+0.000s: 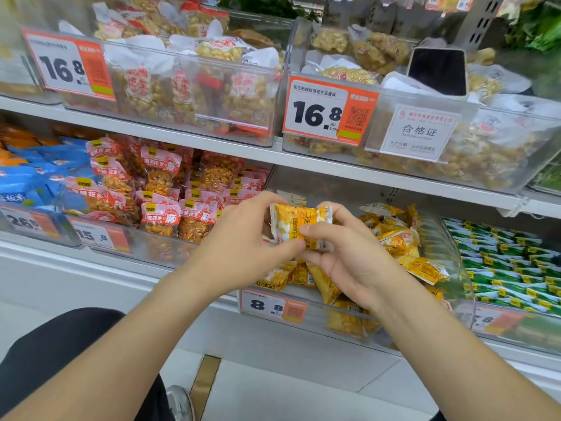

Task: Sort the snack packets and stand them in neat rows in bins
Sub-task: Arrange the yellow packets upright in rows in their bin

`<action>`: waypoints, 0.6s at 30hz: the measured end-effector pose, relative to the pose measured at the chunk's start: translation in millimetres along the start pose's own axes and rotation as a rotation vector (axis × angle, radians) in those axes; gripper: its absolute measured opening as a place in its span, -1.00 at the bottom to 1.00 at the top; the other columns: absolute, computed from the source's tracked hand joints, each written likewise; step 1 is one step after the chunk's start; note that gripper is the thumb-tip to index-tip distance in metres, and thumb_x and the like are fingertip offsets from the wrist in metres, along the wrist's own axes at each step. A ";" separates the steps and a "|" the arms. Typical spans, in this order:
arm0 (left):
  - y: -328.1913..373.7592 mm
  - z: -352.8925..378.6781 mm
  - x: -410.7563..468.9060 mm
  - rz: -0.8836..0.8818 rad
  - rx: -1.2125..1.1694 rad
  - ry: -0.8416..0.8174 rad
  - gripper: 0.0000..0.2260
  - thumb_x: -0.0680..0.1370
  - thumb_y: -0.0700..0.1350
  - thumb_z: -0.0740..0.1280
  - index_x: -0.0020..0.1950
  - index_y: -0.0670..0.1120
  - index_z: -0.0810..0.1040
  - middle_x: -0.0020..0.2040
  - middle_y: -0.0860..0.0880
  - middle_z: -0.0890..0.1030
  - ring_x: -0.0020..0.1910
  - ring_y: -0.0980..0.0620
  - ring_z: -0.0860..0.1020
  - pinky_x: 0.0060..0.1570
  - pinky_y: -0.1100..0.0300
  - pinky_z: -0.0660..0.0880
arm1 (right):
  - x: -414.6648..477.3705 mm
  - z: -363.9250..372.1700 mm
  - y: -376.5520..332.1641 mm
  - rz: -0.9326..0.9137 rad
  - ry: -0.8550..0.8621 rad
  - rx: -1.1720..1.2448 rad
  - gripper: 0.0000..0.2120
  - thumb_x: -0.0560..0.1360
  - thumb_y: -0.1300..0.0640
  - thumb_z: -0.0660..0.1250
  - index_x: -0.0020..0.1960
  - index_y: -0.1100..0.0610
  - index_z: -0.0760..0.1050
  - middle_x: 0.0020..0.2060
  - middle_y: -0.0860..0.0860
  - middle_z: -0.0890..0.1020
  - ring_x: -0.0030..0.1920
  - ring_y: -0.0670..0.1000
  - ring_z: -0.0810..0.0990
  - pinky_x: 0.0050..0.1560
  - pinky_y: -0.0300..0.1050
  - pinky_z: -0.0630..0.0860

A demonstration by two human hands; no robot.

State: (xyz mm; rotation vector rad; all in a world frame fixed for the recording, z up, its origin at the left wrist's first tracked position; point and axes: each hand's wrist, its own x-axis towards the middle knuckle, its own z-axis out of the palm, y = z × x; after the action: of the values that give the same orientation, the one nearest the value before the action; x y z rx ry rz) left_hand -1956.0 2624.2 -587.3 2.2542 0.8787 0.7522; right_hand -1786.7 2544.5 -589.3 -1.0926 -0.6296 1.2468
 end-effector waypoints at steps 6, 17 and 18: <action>-3.9 -1.0 1.5 -0.083 -0.251 -0.026 -0.80 0.52 -0.11 0.57 0.08 0.05 0.63 -0.06 0.10 0.75 -0.14 0.09 0.72 -0.04 -0.08 0.69 | -1.2 -6.7 -4.8 -0.112 0.054 -0.363 -0.58 0.45 0.37 0.54 0.20 0.15 0.45 -0.11 0.06 0.74 -0.10 0.10 0.67 -0.09 -0.01 0.54; -16.9 -1.2 9.5 0.066 0.391 -0.070 -0.71 0.49 0.04 0.58 0.10 0.18 0.55 0.00 0.19 0.60 0.06 0.10 0.55 0.04 0.06 0.55 | 8.1 -25.2 4.8 -0.277 0.094 -1.244 -0.90 0.54 0.00 0.50 0.01 -0.09 0.61 -0.31 -0.04 0.71 -0.17 0.04 0.70 0.07 0.12 0.66; -17.5 -0.7 11.8 0.084 0.486 -0.106 -0.75 0.51 0.04 0.57 0.09 0.18 0.55 0.02 0.17 0.59 0.10 0.07 0.51 0.06 0.08 0.49 | 8.4 -26.4 5.2 -0.254 0.093 -1.303 -0.90 0.54 0.02 0.47 0.01 -0.11 0.58 -0.33 -0.02 0.71 -0.20 0.06 0.71 0.06 0.11 0.66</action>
State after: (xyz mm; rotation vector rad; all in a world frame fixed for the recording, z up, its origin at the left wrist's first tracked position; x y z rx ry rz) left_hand -1956.0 2643.6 -595.7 2.7415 1.0035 0.4833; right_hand -1763.8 2544.2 -605.9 -2.0031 -1.5375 0.4473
